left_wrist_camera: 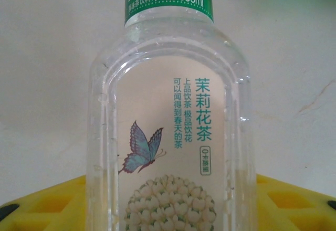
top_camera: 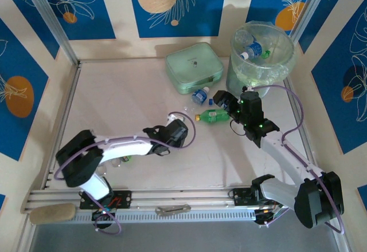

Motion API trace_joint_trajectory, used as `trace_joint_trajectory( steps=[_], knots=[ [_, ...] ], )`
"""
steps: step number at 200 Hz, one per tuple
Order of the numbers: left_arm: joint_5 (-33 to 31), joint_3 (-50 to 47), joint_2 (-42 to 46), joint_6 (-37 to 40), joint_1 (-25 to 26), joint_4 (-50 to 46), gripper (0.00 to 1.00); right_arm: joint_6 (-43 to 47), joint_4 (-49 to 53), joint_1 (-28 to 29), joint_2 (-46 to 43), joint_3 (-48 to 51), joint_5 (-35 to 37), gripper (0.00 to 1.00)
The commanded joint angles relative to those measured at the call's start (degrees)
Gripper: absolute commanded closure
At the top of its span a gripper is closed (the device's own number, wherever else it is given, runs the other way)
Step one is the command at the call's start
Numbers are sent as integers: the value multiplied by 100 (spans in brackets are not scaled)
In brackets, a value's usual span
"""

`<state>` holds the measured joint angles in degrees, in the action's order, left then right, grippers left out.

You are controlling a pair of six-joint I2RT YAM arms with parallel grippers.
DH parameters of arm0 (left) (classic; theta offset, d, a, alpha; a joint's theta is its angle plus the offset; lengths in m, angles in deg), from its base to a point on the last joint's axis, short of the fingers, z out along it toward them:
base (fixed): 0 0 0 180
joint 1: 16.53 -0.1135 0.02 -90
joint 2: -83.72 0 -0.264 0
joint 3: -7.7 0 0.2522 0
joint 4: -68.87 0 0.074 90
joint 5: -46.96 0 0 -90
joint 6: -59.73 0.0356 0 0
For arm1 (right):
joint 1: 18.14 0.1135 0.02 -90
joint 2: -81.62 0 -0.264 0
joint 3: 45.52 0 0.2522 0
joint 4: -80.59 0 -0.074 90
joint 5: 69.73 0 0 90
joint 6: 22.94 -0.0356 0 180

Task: Put the plastic bottles in the bin

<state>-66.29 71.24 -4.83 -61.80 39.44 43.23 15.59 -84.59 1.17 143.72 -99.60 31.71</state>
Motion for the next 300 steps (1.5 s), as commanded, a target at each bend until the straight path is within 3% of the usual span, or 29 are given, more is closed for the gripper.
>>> trace_joint_trajectory(
  steps=[1, 57, 132, 254, 300],
  knots=[
    [-239, -281, 714, 254, -101, 725, 42, 78, -391, 79, 178, -22, -589, 0],
    [321, -669, 1632, 560, -417, 1948, 44, 178, -1258, 553, 874, -560, -1872, 2],
    [1439, -916, 1692, 552, -626, 2917, 45, 189, -1749, 1130, 1731, -1207, -2435, 9],
    [1078, -882, 1659, 640, -675, 3037, 43, 293, -1343, 1459, 2201, -1444, -2507, 20],
    [1103, -829, 1593, 635, -681, 3069, 41, 331, -1314, 1453, 2222, -1488, -2498, 33]
  ],
)
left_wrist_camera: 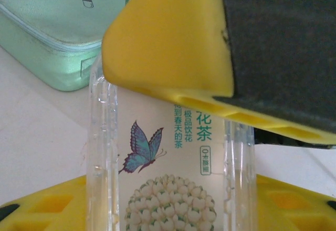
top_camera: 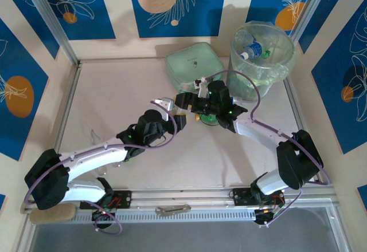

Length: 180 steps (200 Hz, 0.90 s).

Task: Put the plastic bottles in the bin

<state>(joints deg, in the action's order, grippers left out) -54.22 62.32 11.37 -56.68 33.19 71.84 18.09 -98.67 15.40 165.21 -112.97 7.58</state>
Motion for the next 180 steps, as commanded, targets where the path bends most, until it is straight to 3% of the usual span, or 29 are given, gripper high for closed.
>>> trace_joint_trajectory(
  steps=[1, 30, 52, 81, 123, 180],
  knots=[
    [-104, 67, -30, 121, -57, 208, 41, 86, 95, 30, 72, -155, -89, 33],
    [-95, 33, 31, 118, -53, 199, 28, 63, 70, 30, 70, -125, -17, 38],
    [-133, -30, 144, 38, -66, 119, 0, 101, 130, -34, 48, -125, 97, 39],
    [-202, -267, 465, -252, -257, -24, 1, 258, 384, -299, -73, -206, 242, 39],
    [-609, -835, 930, -1358, -923, -426, 1, 638, 896, -915, -420, -528, 328, 40],
    [-322, -911, 558, -1847, -1347, -582, 1, 1447, 1794, -1938, -847, -1638, 656, 40]
  ],
)
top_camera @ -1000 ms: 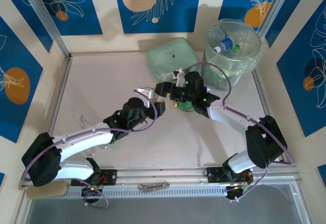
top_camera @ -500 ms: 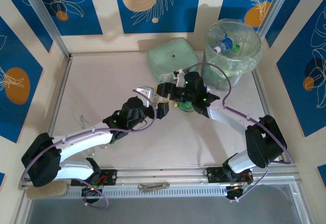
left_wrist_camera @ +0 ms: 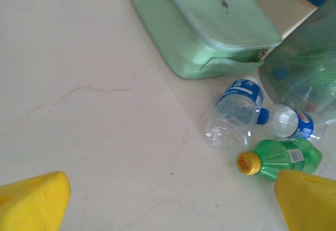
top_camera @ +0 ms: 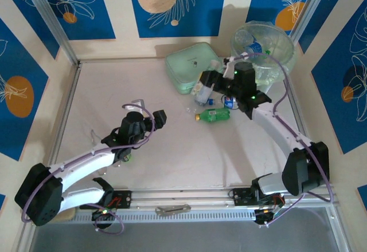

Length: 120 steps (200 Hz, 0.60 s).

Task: Put the plastic bottles in the bin

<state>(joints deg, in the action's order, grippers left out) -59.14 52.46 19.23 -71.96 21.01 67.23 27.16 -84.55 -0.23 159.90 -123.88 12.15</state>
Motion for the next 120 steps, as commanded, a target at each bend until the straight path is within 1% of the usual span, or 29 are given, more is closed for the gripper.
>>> trace_joint_trajectory(
  steps=[1, 32, 47, 77, 95, 120],
  knots=[
    [187, 82, -243, -321, -136, -122, 1, 547, 395, -389, -319, -573, 207, 40],
    [831, 310, -772, -348, -254, -19, 1, 944, 656, -1082, -276, -1410, 425, 40],
    [1159, 420, -1023, -344, -273, 76, 1, 1035, 615, -1435, -201, -1718, 565, 40],
    [1750, 599, -1401, -307, -282, 202, 1, 1206, 556, -1971, 111, -2236, 1161, 40],
    [1937, 636, -1478, -263, -287, 212, 1, 1089, 595, -2328, 365, -2497, 1240, 40],
    [1970, 602, -1462, -231, -284, 186, 1, 896, 722, -2670, 670, -2715, 1256, 40]
  ],
)
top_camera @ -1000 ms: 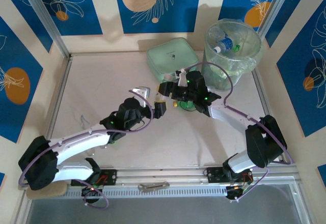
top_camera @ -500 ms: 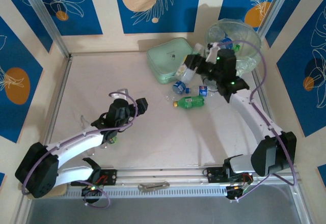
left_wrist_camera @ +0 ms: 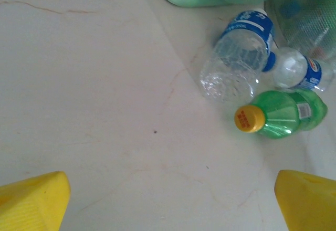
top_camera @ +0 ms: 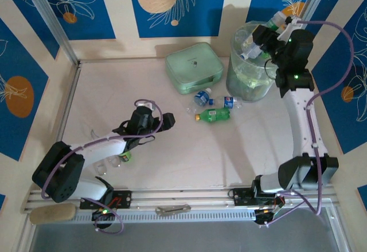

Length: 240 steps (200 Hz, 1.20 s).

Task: Put the plastic bottles in the bin

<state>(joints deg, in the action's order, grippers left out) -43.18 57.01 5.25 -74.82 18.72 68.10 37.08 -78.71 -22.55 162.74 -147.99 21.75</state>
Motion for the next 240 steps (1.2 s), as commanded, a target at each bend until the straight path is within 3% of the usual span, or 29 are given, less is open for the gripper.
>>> trace_joint_trajectory(
  steps=[1, 76, 176, 240],
  knots=[
    [375, 146, -58, 58, -54, 98, 1, -105, 144, -447, 395, -305, 294, 40],
    [227, 90, 126, 131, -53, 38, 1, -245, 276, -649, 914, -313, 224, 40],
    [251, 147, 107, 166, -53, -7, 1, -223, 868, -482, 1537, -560, -148, 36],
    [278, 174, 67, 175, -53, 10, 1, 148, 1285, -485, 1403, -1114, 327, 3]
  ],
)
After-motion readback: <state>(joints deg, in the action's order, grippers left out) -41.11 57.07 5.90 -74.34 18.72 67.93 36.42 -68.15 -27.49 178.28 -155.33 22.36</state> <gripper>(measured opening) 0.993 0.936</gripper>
